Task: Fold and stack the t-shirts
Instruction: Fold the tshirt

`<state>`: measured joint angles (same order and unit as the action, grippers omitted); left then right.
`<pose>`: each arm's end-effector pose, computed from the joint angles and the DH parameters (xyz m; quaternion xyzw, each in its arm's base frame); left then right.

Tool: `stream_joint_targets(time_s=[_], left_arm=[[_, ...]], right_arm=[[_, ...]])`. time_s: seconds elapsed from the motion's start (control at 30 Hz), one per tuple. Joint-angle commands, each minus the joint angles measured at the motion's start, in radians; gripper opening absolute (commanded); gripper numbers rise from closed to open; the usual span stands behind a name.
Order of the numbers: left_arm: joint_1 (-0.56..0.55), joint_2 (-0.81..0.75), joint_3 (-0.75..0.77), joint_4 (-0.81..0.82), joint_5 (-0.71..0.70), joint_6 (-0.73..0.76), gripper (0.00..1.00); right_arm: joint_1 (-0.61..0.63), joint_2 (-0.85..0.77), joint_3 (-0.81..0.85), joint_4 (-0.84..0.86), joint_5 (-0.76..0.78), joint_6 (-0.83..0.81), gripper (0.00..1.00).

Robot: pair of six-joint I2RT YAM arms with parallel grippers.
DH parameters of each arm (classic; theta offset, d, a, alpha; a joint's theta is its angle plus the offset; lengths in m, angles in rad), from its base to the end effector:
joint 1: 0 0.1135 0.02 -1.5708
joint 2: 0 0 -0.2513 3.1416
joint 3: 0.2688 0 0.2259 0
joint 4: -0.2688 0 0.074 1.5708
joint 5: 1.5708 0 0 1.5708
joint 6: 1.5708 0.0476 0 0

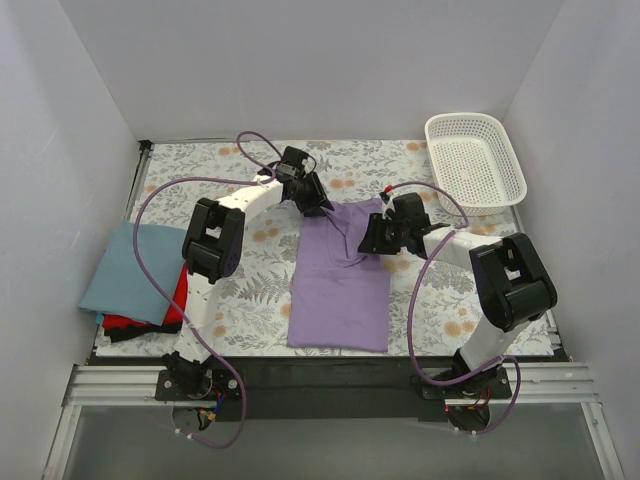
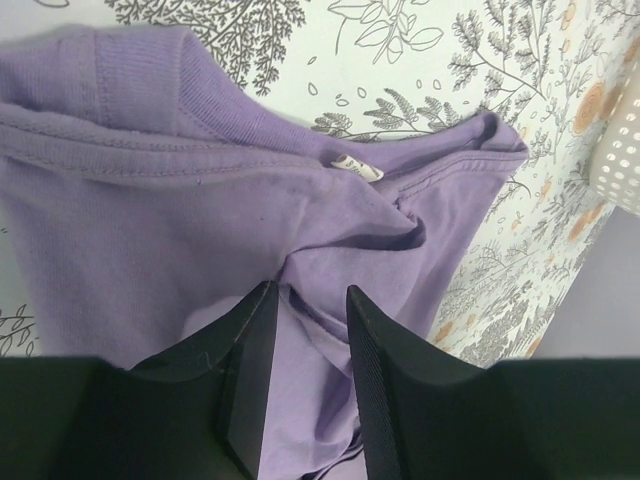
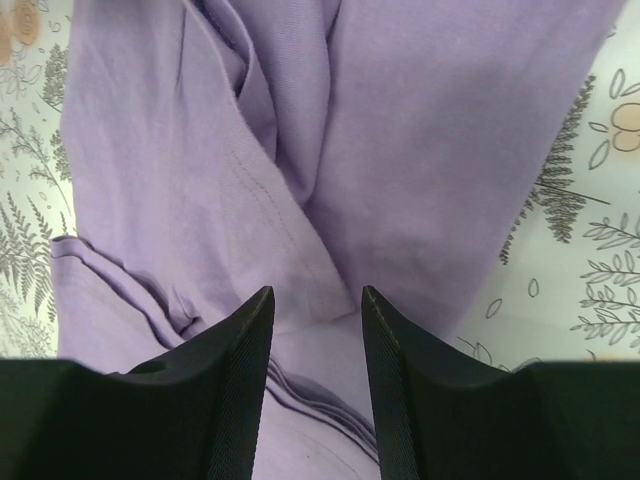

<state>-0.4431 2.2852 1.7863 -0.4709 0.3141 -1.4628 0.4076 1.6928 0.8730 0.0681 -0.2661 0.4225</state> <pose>0.4201 -0.2157 0.1535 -0.4200 0.8460 -0.3249 0.0476 0.2986 0.1426 0.1628 -0.0460 0.9096 0.2705 0.3121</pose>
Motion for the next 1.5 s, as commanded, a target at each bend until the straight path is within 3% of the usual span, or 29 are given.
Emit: stream_joint_targets(time_s=[0.0,0.3,0.43,0.63,0.97,1.47], left_arm=[[-0.008,0.003,0.042,-0.005,0.006,-0.004,0.32],[-0.008,0.016,0.053,-0.003,0.014,-0.007,0.23],[-0.008,0.019,0.065,-0.005,0.014,-0.007,0.16],[-0.008,0.022,0.088,-0.002,0.008,-0.005,0.02],[-0.008,0.026,0.107,0.011,-0.004,-0.004,0.0],[0.009,0.043,0.134,0.014,0.003,0.024,0.0]], right_arm=[[0.007,0.016,-0.002,0.053,-0.024,0.022,0.47],[0.017,0.038,0.0,0.058,-0.028,0.047,0.38],[0.02,0.016,-0.009,0.058,-0.015,0.059,0.22],[0.019,-0.056,-0.022,0.052,-0.002,0.067,0.1],[0.062,-0.122,0.026,-0.005,-0.001,0.056,0.07],[0.166,-0.006,0.198,-0.063,0.045,0.048,0.07]])
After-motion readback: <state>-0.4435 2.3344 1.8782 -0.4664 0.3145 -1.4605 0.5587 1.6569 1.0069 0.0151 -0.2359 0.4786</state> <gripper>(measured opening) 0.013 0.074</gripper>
